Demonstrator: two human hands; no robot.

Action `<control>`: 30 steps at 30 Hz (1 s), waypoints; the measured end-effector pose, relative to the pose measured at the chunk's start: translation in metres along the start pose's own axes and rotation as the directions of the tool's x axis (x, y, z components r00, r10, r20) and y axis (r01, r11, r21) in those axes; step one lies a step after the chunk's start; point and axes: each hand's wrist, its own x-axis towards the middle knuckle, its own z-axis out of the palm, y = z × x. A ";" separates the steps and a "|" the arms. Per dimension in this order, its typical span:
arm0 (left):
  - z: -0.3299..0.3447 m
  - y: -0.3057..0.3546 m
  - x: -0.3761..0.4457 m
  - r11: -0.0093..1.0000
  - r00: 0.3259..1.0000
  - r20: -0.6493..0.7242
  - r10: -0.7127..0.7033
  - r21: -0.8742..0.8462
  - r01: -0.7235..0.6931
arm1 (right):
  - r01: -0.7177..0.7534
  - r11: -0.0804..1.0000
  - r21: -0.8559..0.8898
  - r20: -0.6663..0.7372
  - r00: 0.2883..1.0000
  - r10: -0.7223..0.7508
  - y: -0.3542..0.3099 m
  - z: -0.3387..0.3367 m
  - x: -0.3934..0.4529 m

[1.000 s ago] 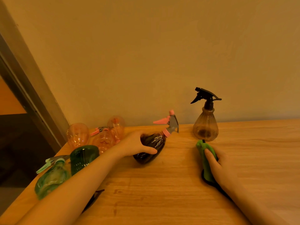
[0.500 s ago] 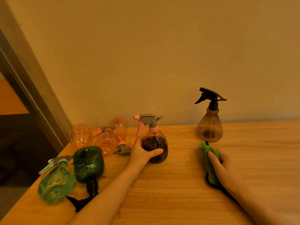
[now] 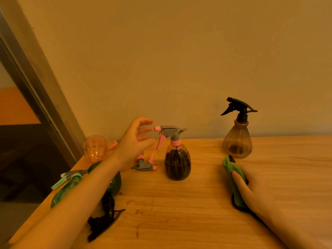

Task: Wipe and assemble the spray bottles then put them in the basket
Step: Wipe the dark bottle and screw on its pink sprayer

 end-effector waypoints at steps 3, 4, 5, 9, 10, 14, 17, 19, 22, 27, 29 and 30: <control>-0.009 0.024 0.023 0.983 0.980 0.197 0.038 0.167 -0.072 | 0.028 1.000 -0.015 0.016 0.999 -0.027 -0.002 0.000 0.000; -0.009 0.030 0.029 0.980 0.965 0.261 0.013 0.188 -0.064 | 0.028 0.999 -0.019 0.018 0.999 -0.028 -0.001 -0.001 0.000; -0.008 0.034 0.035 0.975 0.950 0.313 -0.018 0.218 -0.053 | 0.024 0.999 -0.022 0.019 1.000 -0.023 0.000 -0.001 0.000; 0.001 0.042 0.047 0.949 0.918 0.388 -0.082 0.311 -0.047 | 0.028 0.998 -0.057 0.033 0.999 -0.026 0.001 -0.002 -0.001; 0.003 0.044 0.047 0.952 0.915 0.393 -0.088 0.302 -0.039 | 0.041 0.996 -0.075 0.035 0.999 -0.039 0.002 -0.001 -0.001; 0.009 0.049 0.046 0.944 0.918 0.379 -0.119 0.330 -0.014 | 0.100 0.984 -0.146 0.079 0.993 -0.090 0.002 0.000 -0.002; 0.012 0.052 0.043 0.933 0.920 0.367 -0.141 0.359 0.000 | 0.118 0.980 -0.158 0.092 0.990 -0.105 -0.001 0.000 -0.002; 0.012 0.055 0.042 0.924 0.909 0.382 -0.169 0.381 0.012 | 0.114 0.979 -0.172 0.090 0.991 -0.100 -0.001 0.000 -0.002; 0.008 0.059 0.046 0.893 0.884 0.417 -0.210 0.450 0.000 | 0.121 0.976 -0.179 0.096 0.990 -0.105 -0.003 0.000 -0.003; -0.001 0.060 0.052 0.784 0.820 0.490 -0.295 0.615 -0.085 | 0.125 0.973 -0.195 0.123 0.987 -0.102 0.000 0.001 -0.003; 0.000 0.060 0.054 0.744 0.806 0.493 -0.327 0.661 -0.102 | 0.123 0.972 -0.201 0.125 0.987 -0.099 -0.001 0.000 -0.003; 0.001 0.058 0.055 0.724 0.809 0.485 -0.332 0.681 -0.111 | 0.123 0.972 -0.202 0.128 0.987 -0.098 -0.001 0.000 -0.003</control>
